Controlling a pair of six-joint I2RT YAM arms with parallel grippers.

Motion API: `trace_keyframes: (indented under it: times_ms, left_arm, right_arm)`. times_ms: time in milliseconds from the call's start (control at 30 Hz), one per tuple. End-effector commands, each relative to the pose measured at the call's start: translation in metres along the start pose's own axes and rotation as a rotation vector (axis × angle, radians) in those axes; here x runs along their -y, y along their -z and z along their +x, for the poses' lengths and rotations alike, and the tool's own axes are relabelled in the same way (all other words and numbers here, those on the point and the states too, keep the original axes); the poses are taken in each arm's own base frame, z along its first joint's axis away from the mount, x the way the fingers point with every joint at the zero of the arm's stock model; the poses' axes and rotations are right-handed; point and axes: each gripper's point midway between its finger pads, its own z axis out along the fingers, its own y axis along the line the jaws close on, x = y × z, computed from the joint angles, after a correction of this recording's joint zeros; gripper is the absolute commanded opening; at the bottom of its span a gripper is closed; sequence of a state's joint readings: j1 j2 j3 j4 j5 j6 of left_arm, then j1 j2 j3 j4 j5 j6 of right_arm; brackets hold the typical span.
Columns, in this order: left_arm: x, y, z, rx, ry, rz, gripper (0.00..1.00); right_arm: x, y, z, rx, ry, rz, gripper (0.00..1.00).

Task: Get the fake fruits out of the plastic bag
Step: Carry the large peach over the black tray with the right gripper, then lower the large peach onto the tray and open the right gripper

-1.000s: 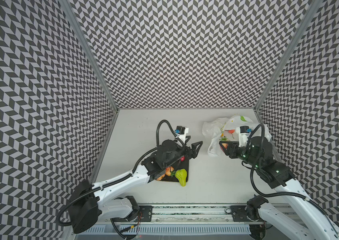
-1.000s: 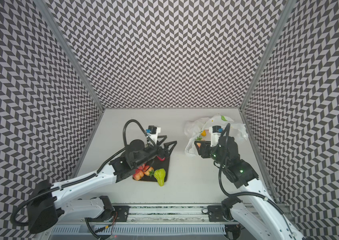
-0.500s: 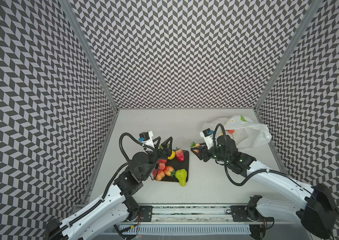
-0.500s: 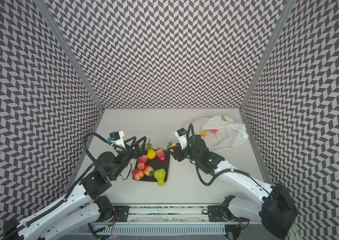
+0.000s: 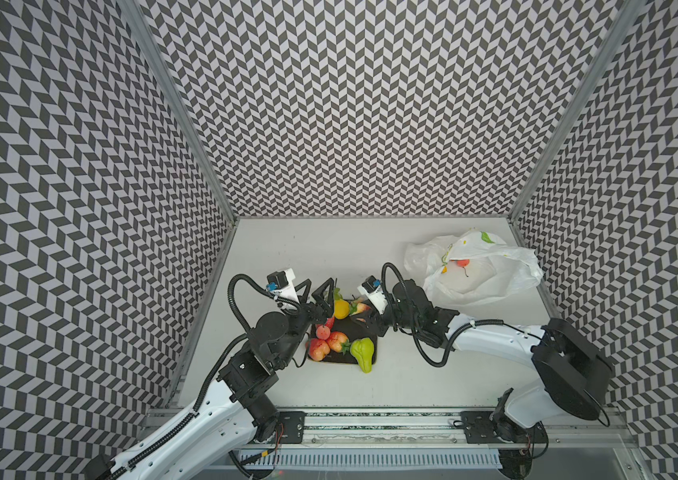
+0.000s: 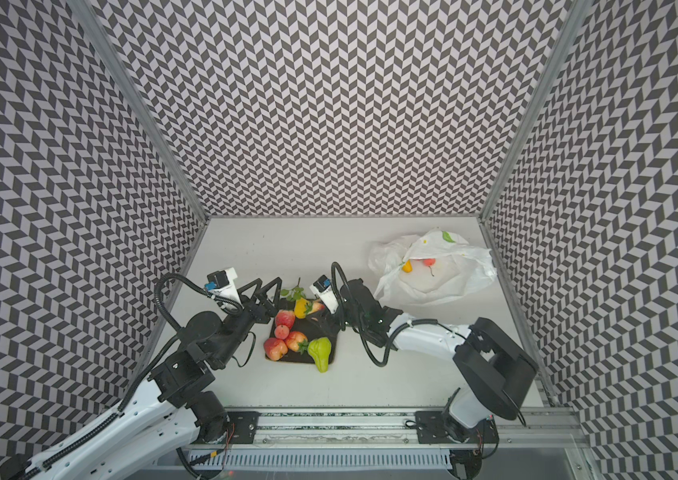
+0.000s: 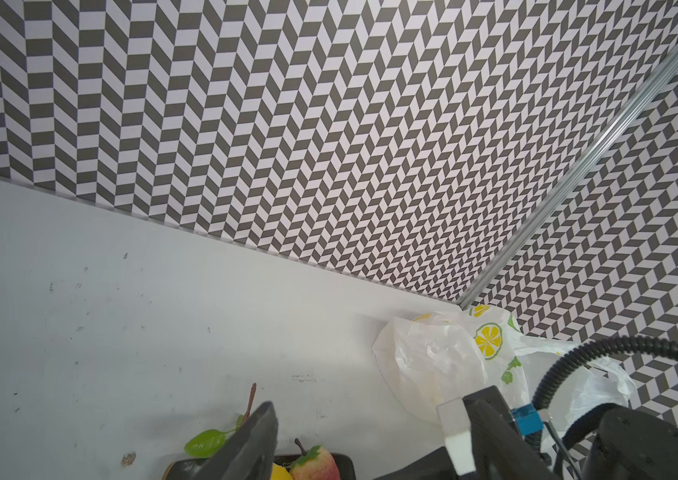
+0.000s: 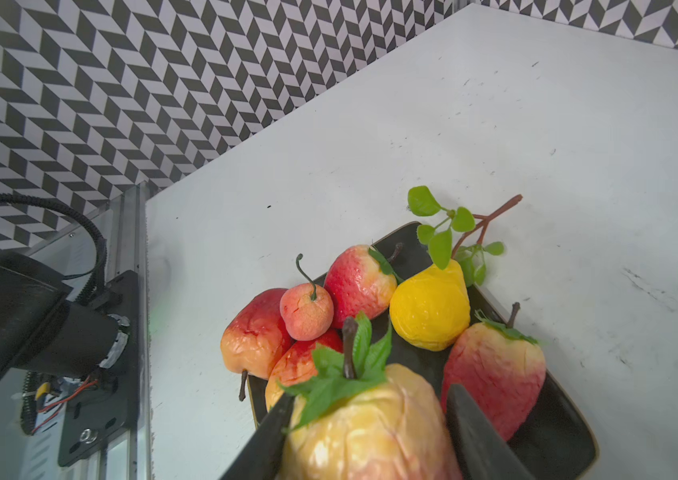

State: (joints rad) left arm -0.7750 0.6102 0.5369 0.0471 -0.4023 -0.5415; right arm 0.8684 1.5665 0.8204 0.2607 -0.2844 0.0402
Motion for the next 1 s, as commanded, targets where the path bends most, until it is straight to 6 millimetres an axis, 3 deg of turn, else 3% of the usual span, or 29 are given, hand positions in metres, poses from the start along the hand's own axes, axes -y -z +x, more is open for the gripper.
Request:
trace_keyframes:
  times_ms: [0,667,967]
  left_arm:
    - [-0.007,0.002,-0.003,0.013,0.002,-0.033,0.74]
    - [-0.011,0.004,-0.002,0.016,0.0,-0.046,0.72]
    - [-0.007,0.006,-0.016,0.047,-0.02,-0.046,0.72]
  right_arm:
    - [-0.008,-0.012,-0.03,0.107,0.081,-0.02,0.46]
    - [0.003,-0.045,-0.002,0.077,0.118,0.007,0.48]
    - [0.006,-0.055,0.014,0.037,0.134,0.016,0.5]
